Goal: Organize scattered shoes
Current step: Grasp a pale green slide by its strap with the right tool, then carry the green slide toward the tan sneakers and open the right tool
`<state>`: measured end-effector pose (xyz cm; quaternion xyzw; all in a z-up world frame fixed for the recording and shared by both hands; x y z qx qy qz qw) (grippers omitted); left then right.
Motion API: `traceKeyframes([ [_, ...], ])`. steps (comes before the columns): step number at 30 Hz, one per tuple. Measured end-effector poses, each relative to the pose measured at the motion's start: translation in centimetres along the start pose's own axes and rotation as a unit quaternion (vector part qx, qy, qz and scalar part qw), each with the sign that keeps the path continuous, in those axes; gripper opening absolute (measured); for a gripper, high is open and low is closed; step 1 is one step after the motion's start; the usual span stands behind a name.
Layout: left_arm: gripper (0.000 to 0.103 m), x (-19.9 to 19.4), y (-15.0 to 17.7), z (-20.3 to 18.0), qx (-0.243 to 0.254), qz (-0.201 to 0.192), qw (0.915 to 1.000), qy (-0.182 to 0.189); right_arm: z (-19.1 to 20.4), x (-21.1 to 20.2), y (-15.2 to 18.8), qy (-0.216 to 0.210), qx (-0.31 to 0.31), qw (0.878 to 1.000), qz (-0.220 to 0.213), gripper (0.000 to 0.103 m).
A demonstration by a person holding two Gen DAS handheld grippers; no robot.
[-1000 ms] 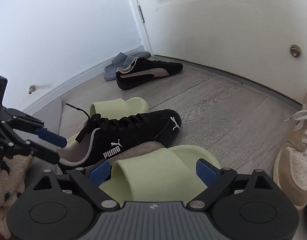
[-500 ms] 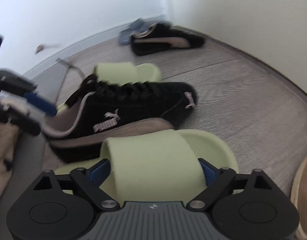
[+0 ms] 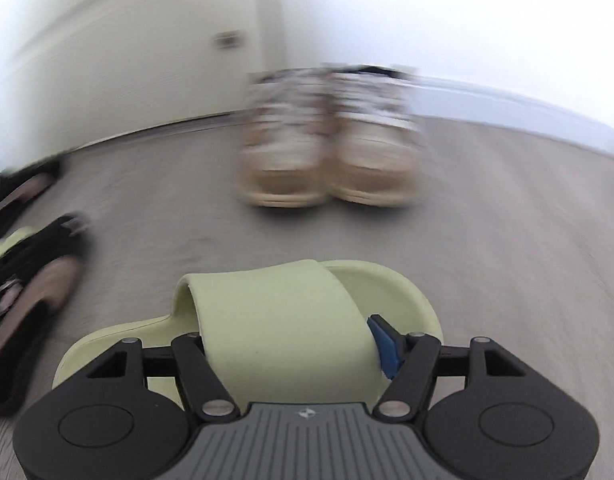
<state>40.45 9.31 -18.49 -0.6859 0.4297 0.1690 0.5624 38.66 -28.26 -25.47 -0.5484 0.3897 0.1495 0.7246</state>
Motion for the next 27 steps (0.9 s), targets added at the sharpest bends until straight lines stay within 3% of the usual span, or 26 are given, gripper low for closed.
traceKeyframes([
  [3, 0.052, -0.1, 0.1, -0.2, 0.006, 0.0, 1.0, 0.001, -3.5, -1.2, 0.9, 0.057, 0.088, 0.994, 0.014, 0.069],
  [5, 0.052, -0.2, 0.1, -0.3, 0.009, -0.001, 1.0, 0.002, -3.7, -1.6, 1.4, 0.059, 0.086, 0.994, 0.031, 0.07],
  [7, 0.052, -0.4, 0.1, -0.3, 0.01, -0.004, 0.9999, 0.002, -3.1, -2.2, 2.1, 0.015, 0.062, 0.997, 0.048, 0.078],
  [11, 0.052, -1.0, 0.1, -0.2, 0.009, -0.01, 0.9999, 0.0, -1.0, -3.6, 3.2, -0.066, 0.018, 0.995, 0.079, 0.082],
  [15, 0.052, -1.3, 0.1, -0.2, 0.012, -0.012, 0.9999, -0.002, 0.3, -5.3, 3.7, -0.128, -0.057, 0.985, 0.097, 0.085],
  [17, 0.052, -1.3, 0.2, -0.5, 0.016, -0.011, 0.9998, -0.001, 0.4, -6.1, 3.4, -0.153, -0.127, 0.977, 0.08, 0.086],
  [19, 0.052, -1.3, 0.2, -0.7, 0.021, -0.009, 0.9997, 0.0, 0.6, -6.9, 3.1, -0.168, -0.194, 0.964, 0.063, 0.088],
  [22, 0.052, -1.3, 0.4, -1.0, 0.027, -0.006, 0.9996, 0.003, 0.9, -8.5, 2.8, -0.187, -0.31, 0.932, 0.017, 0.091],
  [27, 0.052, -1.2, 0.5, -1.2, 0.031, -0.002, 0.9995, 0.005, 1.5, -8.6, 2.1, -0.257, -0.451, 0.855, 0.019, 0.093],
])
Point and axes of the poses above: each gripper's, at about its wrist camera, not at the fingertips, and x roughly the way its jaws point, z to its left, y to its underside, the point moved 4 cm from there along x, roughly the way its jaws point, and after that the axes turned 2 degrees about x, right-handed, at the moved point
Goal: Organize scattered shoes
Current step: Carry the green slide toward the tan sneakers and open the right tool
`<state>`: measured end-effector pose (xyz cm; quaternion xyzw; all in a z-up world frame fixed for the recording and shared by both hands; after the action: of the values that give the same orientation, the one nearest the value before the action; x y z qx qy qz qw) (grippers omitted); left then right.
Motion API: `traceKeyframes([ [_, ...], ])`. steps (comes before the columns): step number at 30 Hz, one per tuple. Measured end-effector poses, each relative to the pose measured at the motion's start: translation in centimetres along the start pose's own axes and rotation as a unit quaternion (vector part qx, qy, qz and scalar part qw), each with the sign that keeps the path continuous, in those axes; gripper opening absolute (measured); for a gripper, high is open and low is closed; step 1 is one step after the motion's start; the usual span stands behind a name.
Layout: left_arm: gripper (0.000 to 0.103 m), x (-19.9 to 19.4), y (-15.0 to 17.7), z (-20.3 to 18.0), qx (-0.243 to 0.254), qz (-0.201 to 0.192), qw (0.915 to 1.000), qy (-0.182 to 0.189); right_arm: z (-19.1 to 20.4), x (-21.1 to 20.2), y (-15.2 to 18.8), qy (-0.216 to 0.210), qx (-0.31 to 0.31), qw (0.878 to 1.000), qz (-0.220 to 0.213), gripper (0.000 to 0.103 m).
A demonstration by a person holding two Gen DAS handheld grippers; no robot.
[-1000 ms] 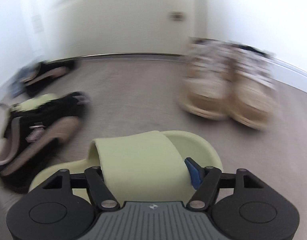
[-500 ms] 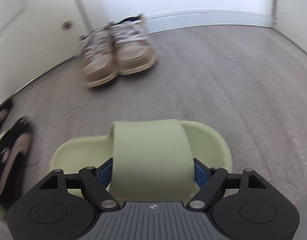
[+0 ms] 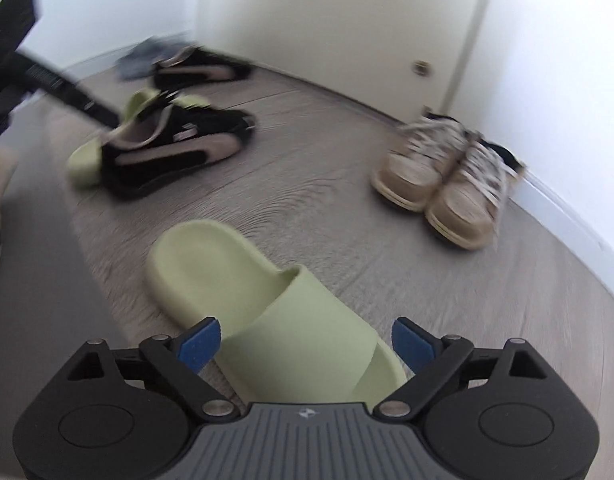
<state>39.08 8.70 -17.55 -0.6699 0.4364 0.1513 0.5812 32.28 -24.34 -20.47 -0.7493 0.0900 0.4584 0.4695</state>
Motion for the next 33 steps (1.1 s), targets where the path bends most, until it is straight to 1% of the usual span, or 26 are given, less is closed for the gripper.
traceKeyframes([
  [2, 0.052, 0.0, 0.0, 0.0, -0.001, 0.0, 1.0, 0.002, 0.0, 0.3, -0.2, -0.032, -0.039, 0.999, 0.009, 0.094],
  [4, 0.052, 0.0, 0.0, 0.0, -0.002, 0.001, 1.0, 0.002, 0.0, 0.9, -0.2, -0.064, -0.082, 0.994, 0.032, 0.095],
  [7, 0.052, 0.2, 0.0, -0.2, 0.0, 0.005, 1.0, 0.004, 0.9, 2.6, -0.2, -0.081, -0.158, 0.982, 0.063, 0.095],
  [9, 0.052, 0.3, 0.0, -0.3, 0.003, 0.007, 1.0, 0.004, 1.2, 3.5, -0.3, -0.084, -0.185, 0.977, 0.071, 0.095],
  [10, 0.052, 0.3, 0.1, -0.4, 0.004, 0.009, 0.9999, 0.004, 1.2, 4.5, -0.5, -0.089, -0.205, 0.971, 0.081, 0.096],
  [13, 0.052, 0.4, 0.2, -0.5, 0.006, 0.011, 0.9999, 0.004, 1.8, 5.8, -1.2, -0.116, -0.231, 0.962, 0.09, 0.096],
  [16, 0.052, 0.6, 0.1, -0.5, 0.004, 0.013, 0.9999, 0.002, 1.8, 6.5, -1.7, -0.115, -0.2, 0.97, 0.072, 0.094],
  [18, 0.052, 0.7, 0.1, -0.4, 0.001, 0.013, 0.9999, 0.002, 1.1, 6.5, -1.6, -0.098, -0.154, 0.982, 0.055, 0.094],
  [21, 0.052, 0.9, 0.1, -0.2, -0.006, 0.016, 0.9999, 0.003, -0.5, 6.6, -1.3, -0.052, -0.078, 0.994, 0.048, 0.094],
  [22, 0.052, 1.0, 0.1, -0.2, -0.007, 0.017, 0.9998, 0.004, -1.4, 6.6, -1.0, -0.025, -0.04, 0.998, 0.052, 0.094],
  [24, 0.052, 1.0, 0.1, -0.2, -0.008, 0.018, 0.9998, 0.004, -3.3, 6.4, -0.5, 0.03, 0.039, 0.997, 0.062, 0.094],
  [26, 0.052, 1.0, 0.1, -0.2, -0.007, 0.018, 0.9998, 0.004, -5.0, 6.1, 0.2, 0.082, 0.111, 0.988, 0.069, 0.094],
  [27, 0.052, 1.1, 0.1, -0.3, -0.007, 0.018, 0.9998, 0.005, -6.4, 5.8, 1.0, 0.119, 0.163, 0.977, 0.073, 0.094],
  [29, 0.052, 1.1, 0.1, -0.3, -0.006, 0.018, 0.9998, 0.005, -8.1, 4.9, 2.5, 0.177, 0.246, 0.95, 0.075, 0.094],
  [30, 0.052, 1.1, 0.1, -0.3, -0.006, 0.018, 0.9998, 0.005, -8.8, 4.5, 3.2, 0.205, 0.283, 0.934, 0.076, 0.094],
  [31, 0.052, 1.1, 0.1, -0.4, -0.006, 0.018, 0.9998, 0.005, -9.3, 4.2, 4.1, 0.234, 0.319, 0.915, 0.073, 0.094],
  [33, 0.052, 1.1, 0.1, -0.4, -0.005, 0.018, 0.9998, 0.006, -10.2, 3.6, 5.3, 0.271, 0.35, 0.894, 0.068, 0.094],
])
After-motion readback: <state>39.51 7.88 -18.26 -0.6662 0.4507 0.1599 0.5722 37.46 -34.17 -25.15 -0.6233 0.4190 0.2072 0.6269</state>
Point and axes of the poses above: each gripper's, at about its wrist camera, not at the fingertips, and x roughly the way its jaws point, z to its left, y to its underside, the point moved 4 cm from there along x, roughly the way its jaws point, and after that the axes turned 2 degrees about x, right-handed, at the moved point
